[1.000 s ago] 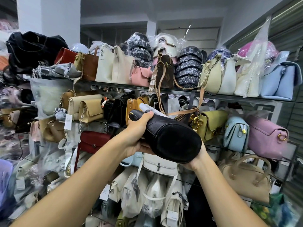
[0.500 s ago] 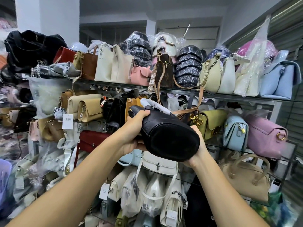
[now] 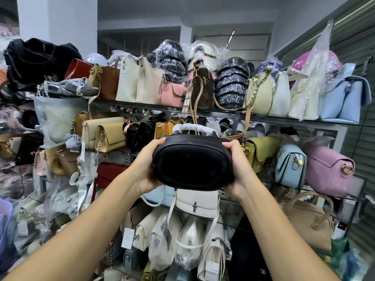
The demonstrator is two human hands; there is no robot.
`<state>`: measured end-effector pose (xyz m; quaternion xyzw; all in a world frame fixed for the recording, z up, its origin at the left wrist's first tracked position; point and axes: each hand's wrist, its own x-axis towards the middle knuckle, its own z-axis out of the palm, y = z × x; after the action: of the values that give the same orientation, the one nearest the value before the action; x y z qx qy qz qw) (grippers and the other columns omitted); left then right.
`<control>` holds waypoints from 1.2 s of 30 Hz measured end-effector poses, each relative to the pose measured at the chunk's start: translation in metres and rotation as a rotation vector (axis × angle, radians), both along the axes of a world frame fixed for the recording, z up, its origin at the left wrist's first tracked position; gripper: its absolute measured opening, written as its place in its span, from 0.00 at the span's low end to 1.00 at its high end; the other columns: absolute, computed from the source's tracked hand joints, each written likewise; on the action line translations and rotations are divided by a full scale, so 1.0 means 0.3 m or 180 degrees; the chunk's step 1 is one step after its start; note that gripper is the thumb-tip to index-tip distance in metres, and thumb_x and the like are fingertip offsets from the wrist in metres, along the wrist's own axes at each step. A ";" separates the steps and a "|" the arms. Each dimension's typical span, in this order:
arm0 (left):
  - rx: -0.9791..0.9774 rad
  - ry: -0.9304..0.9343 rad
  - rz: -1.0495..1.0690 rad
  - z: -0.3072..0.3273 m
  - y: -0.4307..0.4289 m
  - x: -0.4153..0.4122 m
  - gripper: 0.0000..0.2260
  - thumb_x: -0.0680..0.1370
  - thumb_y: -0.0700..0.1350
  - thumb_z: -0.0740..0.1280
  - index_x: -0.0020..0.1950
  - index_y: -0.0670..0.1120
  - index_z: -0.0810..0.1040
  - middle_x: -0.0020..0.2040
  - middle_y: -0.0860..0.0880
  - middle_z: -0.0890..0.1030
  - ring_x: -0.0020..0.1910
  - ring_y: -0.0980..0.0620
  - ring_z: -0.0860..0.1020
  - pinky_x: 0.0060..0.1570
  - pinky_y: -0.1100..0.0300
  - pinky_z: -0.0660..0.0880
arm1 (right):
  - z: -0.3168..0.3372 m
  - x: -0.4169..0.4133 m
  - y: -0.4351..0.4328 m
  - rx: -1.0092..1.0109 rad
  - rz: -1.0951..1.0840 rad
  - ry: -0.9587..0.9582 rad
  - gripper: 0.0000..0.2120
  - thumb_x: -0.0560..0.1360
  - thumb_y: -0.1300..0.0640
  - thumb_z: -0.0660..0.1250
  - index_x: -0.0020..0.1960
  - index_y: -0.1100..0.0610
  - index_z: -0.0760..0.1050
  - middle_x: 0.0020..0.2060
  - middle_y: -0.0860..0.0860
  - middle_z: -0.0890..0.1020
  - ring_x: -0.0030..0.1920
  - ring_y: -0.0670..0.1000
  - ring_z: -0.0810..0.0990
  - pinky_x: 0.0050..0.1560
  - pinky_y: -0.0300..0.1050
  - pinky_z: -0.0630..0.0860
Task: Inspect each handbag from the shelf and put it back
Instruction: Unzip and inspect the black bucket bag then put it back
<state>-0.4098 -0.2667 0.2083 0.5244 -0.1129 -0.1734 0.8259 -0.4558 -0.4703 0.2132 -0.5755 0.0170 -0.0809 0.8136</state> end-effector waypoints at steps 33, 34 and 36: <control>-0.0268 0.1058 -0.0648 0.029 0.017 0.013 0.19 0.84 0.48 0.57 0.52 0.34 0.81 0.45 0.24 0.80 0.34 0.27 0.82 0.26 0.47 0.81 | 0.022 -0.051 0.076 0.1120 0.0038 0.0678 0.27 0.71 0.38 0.75 0.58 0.59 0.81 0.53 0.60 0.83 0.50 0.69 0.83 0.24 0.45 0.80; -0.0236 0.1047 -0.0628 0.028 0.013 0.012 0.19 0.84 0.48 0.57 0.52 0.34 0.81 0.45 0.25 0.80 0.34 0.28 0.83 0.26 0.48 0.81 | 0.016 -0.042 0.063 0.1153 0.0103 0.0733 0.27 0.71 0.39 0.75 0.58 0.59 0.81 0.54 0.60 0.83 0.48 0.70 0.83 0.24 0.45 0.81; -0.0156 0.0990 -0.0582 0.029 0.004 0.007 0.18 0.84 0.48 0.59 0.54 0.36 0.81 0.46 0.28 0.82 0.35 0.29 0.83 0.26 0.50 0.81 | 0.006 -0.025 0.037 0.1251 0.0258 0.0849 0.28 0.69 0.42 0.76 0.61 0.59 0.81 0.59 0.61 0.82 0.43 0.70 0.83 0.24 0.46 0.81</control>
<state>-0.4077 -0.2657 0.2168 0.4586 -0.0352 -0.3240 0.8267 -0.4632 -0.4591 0.2149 -0.4119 0.1165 0.0333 0.9031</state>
